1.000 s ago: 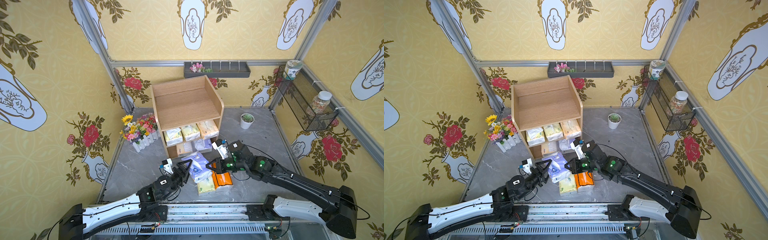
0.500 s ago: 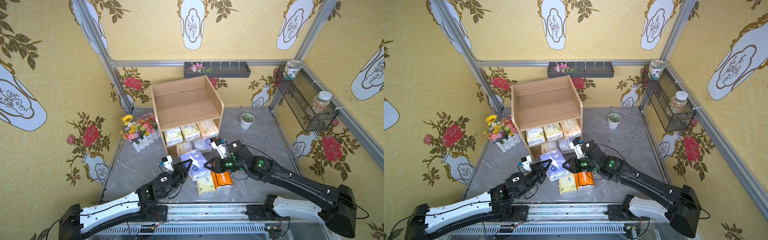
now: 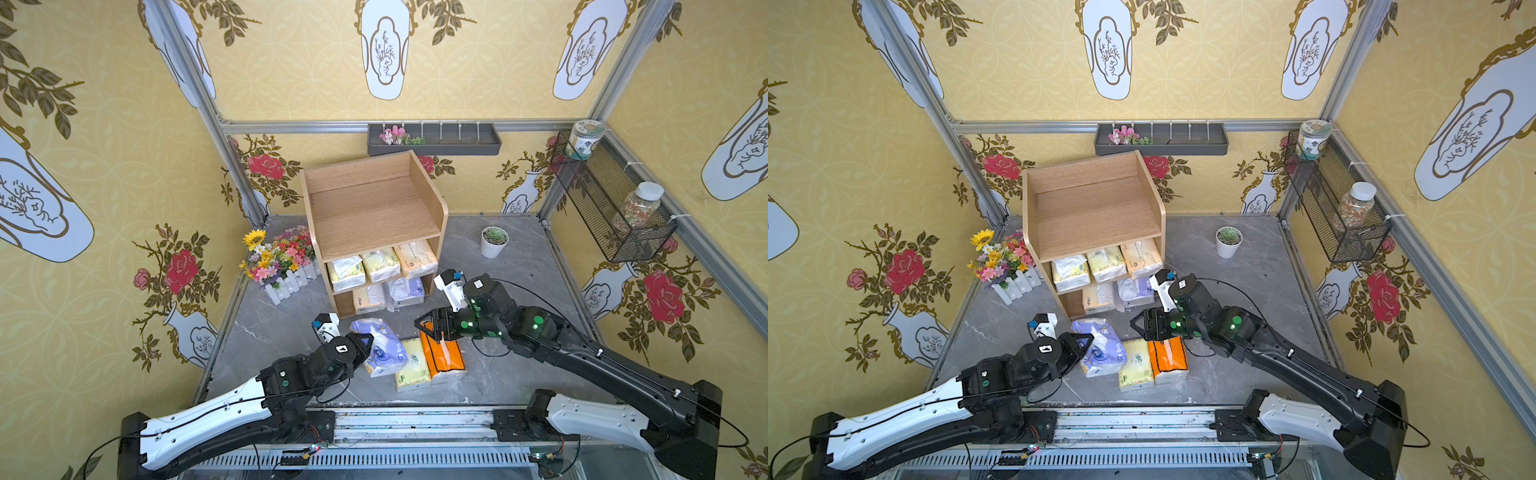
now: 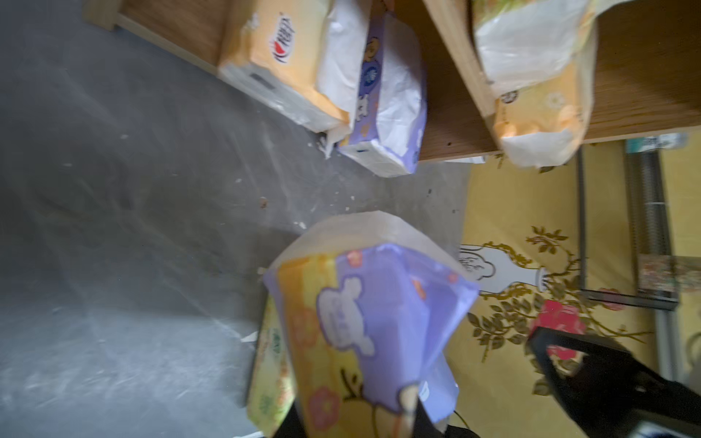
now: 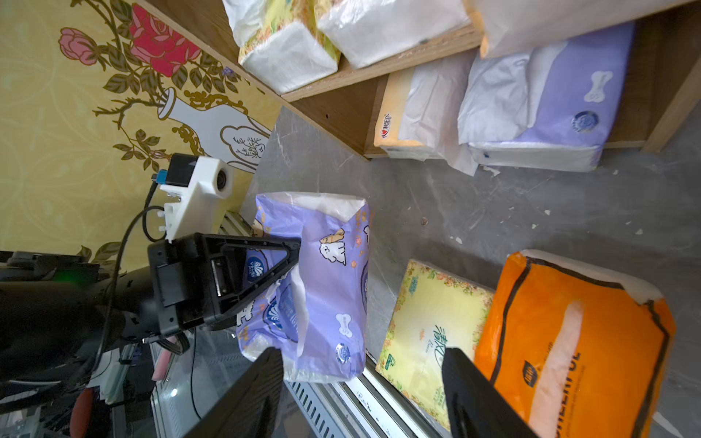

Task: Remove the tissue boxes from the shelf
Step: Move the box of tissues to the center of the board.

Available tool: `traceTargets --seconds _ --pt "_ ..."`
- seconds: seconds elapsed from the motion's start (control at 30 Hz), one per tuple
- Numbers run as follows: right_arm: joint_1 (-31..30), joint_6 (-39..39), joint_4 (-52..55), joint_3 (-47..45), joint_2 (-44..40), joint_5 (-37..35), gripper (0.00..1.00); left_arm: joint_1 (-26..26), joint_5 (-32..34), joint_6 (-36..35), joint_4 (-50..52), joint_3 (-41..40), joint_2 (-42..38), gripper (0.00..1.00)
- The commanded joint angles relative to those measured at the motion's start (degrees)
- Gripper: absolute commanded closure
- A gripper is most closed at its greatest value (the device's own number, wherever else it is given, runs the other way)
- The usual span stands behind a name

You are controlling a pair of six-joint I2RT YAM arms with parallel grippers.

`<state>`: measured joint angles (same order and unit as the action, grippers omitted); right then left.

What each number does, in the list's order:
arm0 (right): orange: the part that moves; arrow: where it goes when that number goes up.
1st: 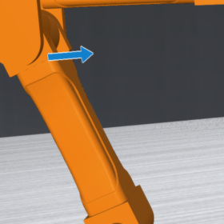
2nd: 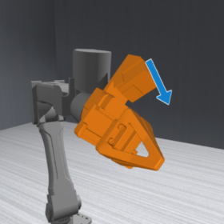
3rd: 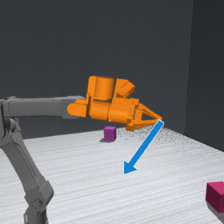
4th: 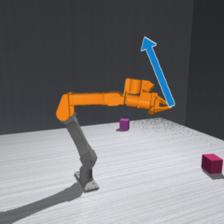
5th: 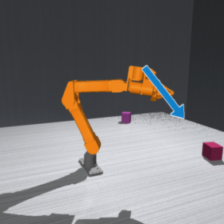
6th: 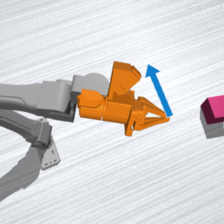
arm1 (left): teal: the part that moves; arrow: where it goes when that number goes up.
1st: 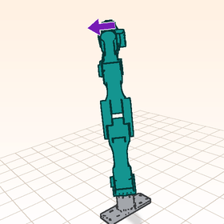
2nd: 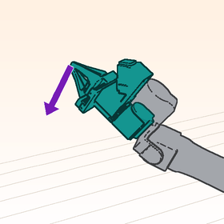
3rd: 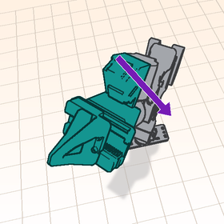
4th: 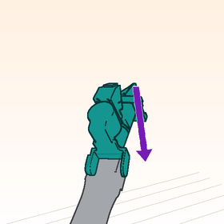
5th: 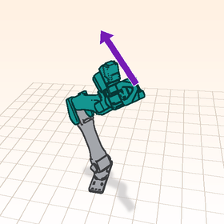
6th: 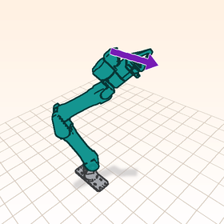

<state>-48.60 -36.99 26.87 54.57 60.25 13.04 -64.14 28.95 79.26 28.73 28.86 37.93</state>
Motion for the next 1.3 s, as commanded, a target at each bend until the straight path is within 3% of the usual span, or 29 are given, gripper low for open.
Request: traceTargets --seconds 0.0,0.17,0.33,0.47,0.9,1.27 --pt "1.05 1.68 2.7 0.46 -0.14 -2.46 0.3 0.06 -0.01 -1.94 11.63 1.02 2.57 0.81" --pt "1.28 1.63 2.95 0.99 0.47 -2.36 0.3 -0.02 0.71 -3.82 16.25 3.54 6.72 0.81" --pt "1.37 1.57 3.01 1.47 0.41 -3.0 0.3 -0.02 -0.28 -6.84 14.69 2.86 8.03 0.8" --pt "1.43 2.2 2.73 1.92 0.15 -2.78 0.3 0.06 -4.86 -11.09 8.12 0.05 7.26 0.76" --pt "2.11 3.31 3.01 2.97 1.18 -1.58 0.3 3.95 -14.26 -12.8 -11.84 -13.37 -1.55 0.76" --pt "2.19 1.92 3.16 1.07 -1.35 -1.66 0.3 7.14 -20.5 -15.98 -32.51 -18.58 8.18 0.74"
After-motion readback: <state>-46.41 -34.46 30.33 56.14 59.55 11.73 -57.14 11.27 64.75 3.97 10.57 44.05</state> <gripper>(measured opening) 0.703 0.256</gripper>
